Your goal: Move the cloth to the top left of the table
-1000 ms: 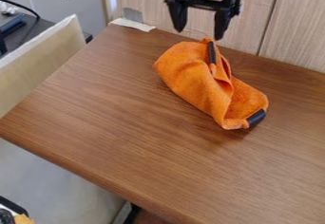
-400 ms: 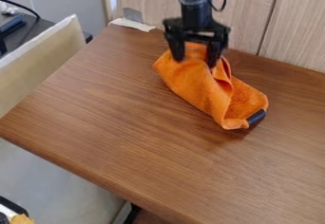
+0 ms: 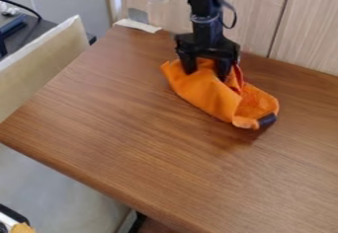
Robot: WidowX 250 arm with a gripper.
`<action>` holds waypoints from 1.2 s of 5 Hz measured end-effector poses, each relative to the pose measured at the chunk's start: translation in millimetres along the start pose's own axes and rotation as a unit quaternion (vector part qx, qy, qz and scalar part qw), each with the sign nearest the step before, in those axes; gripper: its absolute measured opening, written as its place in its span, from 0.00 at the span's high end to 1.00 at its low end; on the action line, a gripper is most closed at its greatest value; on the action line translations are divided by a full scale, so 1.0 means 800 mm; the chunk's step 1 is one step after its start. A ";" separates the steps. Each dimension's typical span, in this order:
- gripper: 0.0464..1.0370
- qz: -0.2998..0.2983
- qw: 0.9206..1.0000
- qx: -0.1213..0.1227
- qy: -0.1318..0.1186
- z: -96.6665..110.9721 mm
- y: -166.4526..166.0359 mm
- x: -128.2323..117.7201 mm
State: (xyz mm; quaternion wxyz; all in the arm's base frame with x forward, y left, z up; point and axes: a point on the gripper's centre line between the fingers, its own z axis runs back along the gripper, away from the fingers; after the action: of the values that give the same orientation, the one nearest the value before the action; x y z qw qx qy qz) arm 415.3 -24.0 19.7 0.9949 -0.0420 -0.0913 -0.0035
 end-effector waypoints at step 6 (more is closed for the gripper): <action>0.04 0.158 0.986 0.047 0.002 0.004 0.145 -0.023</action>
State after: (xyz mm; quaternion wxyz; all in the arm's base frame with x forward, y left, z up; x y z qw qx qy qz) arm 398.1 92.1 9.7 0.9841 -0.0091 -0.0816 0.1577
